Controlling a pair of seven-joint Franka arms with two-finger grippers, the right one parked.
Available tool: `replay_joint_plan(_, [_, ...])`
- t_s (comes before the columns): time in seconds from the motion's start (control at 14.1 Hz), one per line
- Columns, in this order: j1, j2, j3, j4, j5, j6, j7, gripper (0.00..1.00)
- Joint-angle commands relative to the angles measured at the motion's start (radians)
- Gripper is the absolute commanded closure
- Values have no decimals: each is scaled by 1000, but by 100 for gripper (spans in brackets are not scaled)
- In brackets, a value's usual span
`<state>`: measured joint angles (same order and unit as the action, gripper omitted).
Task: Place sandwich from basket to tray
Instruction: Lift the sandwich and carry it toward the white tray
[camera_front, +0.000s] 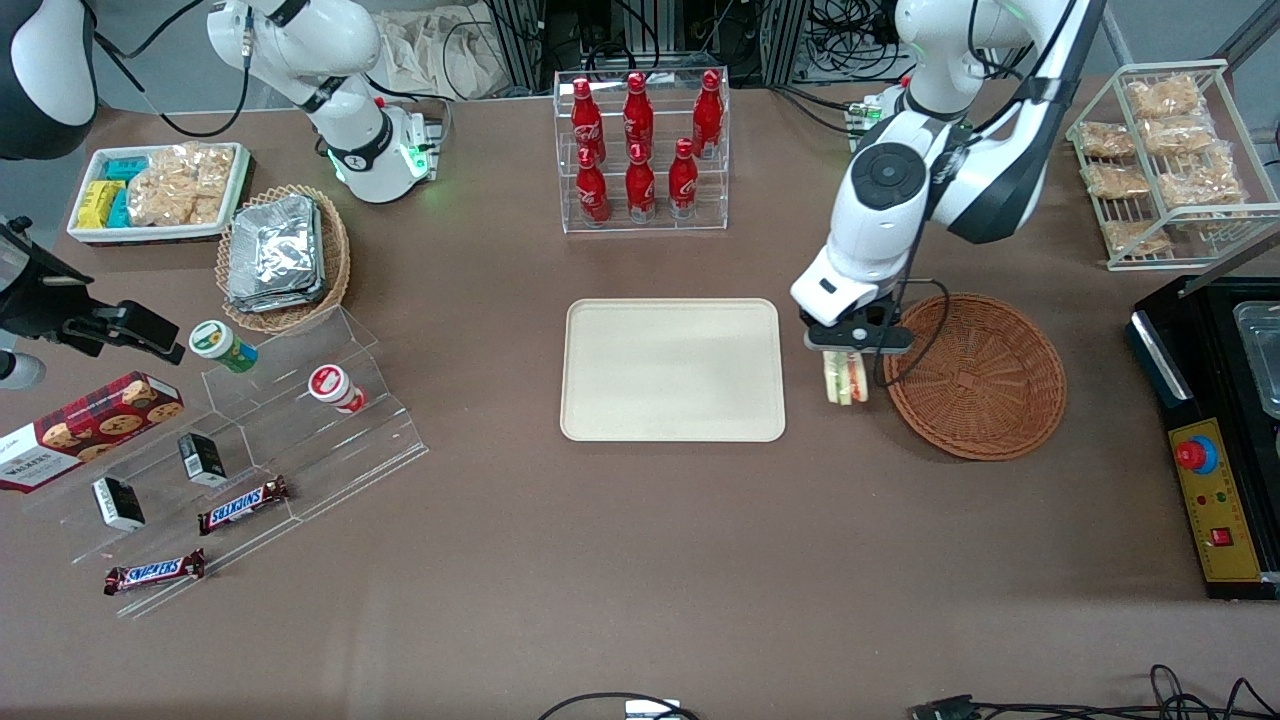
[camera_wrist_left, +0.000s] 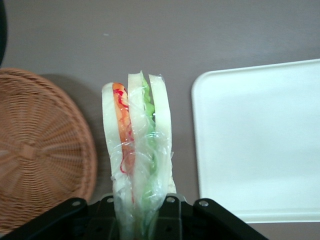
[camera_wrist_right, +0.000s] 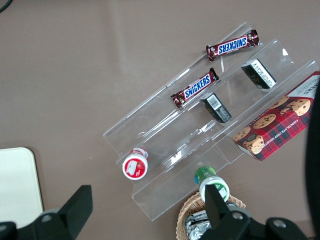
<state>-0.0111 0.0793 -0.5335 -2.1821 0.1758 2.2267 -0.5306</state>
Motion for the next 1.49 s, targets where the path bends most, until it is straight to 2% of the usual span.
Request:
replay_joint_plan(0.0, [-4,101,-42,94,4,-18,-66,92])
replay_joint_plan(0.35, [-87,233,-43,160,13,14,-124,92])
replay_joint_plan(0.92, [-125,350,-40,159,33,37,-126,92])
replay_joint_plan(0.99, [-139,362,-40,157,65,39,-129,92])
replay_joint_plan(1.42, [-145,425,-40,159,146,60,-147,91])
